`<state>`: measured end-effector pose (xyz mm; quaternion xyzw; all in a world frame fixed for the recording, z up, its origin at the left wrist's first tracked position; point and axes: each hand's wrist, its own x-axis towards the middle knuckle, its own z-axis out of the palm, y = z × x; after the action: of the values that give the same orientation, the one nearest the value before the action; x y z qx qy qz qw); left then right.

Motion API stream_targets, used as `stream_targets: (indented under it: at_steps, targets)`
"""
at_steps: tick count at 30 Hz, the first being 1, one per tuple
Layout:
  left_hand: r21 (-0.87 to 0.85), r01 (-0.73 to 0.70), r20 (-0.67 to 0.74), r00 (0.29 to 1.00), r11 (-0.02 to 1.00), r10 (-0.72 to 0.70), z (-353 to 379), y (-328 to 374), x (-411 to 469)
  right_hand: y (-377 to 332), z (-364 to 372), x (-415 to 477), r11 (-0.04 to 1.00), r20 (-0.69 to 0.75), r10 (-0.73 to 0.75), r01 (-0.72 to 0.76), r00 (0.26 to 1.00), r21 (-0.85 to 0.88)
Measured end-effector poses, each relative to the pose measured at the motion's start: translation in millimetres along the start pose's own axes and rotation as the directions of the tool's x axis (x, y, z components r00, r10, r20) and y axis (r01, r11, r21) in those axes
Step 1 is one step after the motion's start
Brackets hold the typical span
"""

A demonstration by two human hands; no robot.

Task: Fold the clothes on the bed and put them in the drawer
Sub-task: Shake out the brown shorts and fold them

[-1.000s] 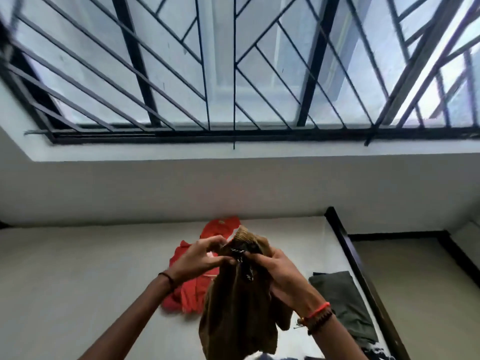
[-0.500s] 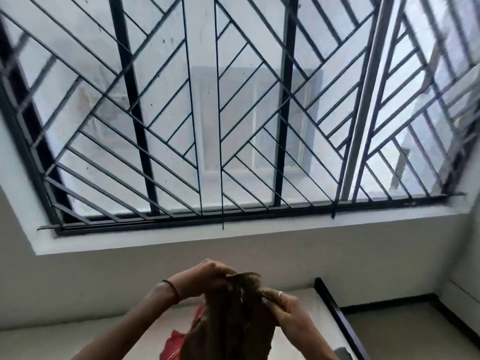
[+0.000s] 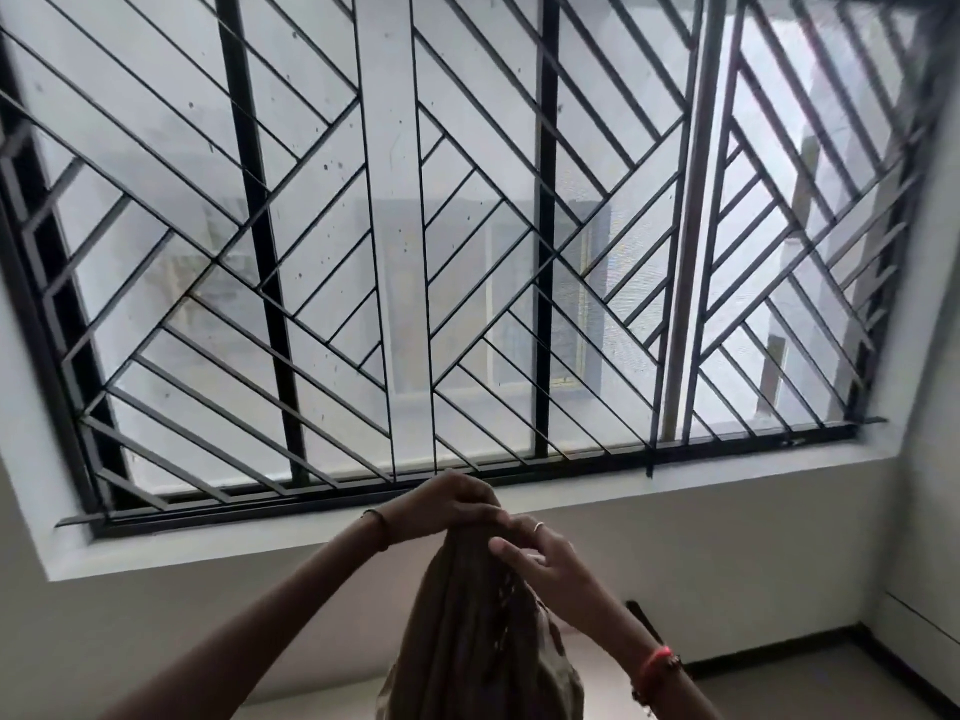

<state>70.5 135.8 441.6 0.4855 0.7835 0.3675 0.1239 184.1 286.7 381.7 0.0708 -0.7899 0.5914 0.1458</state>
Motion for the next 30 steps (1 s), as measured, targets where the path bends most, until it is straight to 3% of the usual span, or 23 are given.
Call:
stream_targets:
  at_steps: [3,8,11,14,18,21,23,26,28,30]
  targets:
    - [0.056,-0.058,0.04,0.998,0.997,0.056,-7.8,12.6,8.6,-4.6,-6.3,5.8,0.997,0.045,-0.057,0.055,0.997,0.048]
    - [0.1,-0.044,0.042,0.998,0.994,0.04,-41.3,23.5,12.7,2.8,-31.8,3.6,0.998,0.228,0.019,-0.033,0.974,0.059]
    - [0.123,-0.03,-0.048,0.998,0.992,0.036,-73.4,27.1,12.2,17.9,-48.8,4.4,0.991,0.303,0.125,-0.103,0.945,-0.086]
    - [0.171,-0.031,-0.083,0.996,0.985,0.045,-108.7,29.1,5.7,26.1,-70.2,12.4,0.96,0.263,0.198,-0.132,0.944,-0.247]
    - [0.284,0.009,-0.033,0.999,0.959,0.0,-130.3,19.4,-1.4,-3.4,-94.1,35.7,0.912,0.256,0.193,-0.077,0.947,-0.403]
    - [0.295,0.157,0.128,0.971,0.942,-0.202,-133.0,18.3,-10.1,-32.7,-113.6,59.5,0.871,0.264,0.194,-0.042,0.945,-0.489]
    - [0.409,0.256,0.234,0.898,0.876,-0.372,-132.5,17.2,-16.5,-52.7,-124.5,69.3,0.832,0.263,0.19,-0.012,0.946,-0.555]
    - [0.627,0.263,0.268,0.811,0.733,-0.52,-127.8,15.1,-17.6,-74.7,-135.9,84.2,0.784,0.307,0.194,0.041,0.932,-0.62]
    - [0.786,0.201,0.228,0.785,0.584,-0.576,-126.8,20.1,-14.6,-85.1,-139.1,95.3,0.734,0.349,0.173,0.116,0.921,-0.669]
    - [0.924,0.085,0.154,0.81,0.373,-0.566,-129.0,25.1,-12.9,-90.8,-143.7,105.8,0.683,0.365,0.162,0.163,0.917,-0.712]
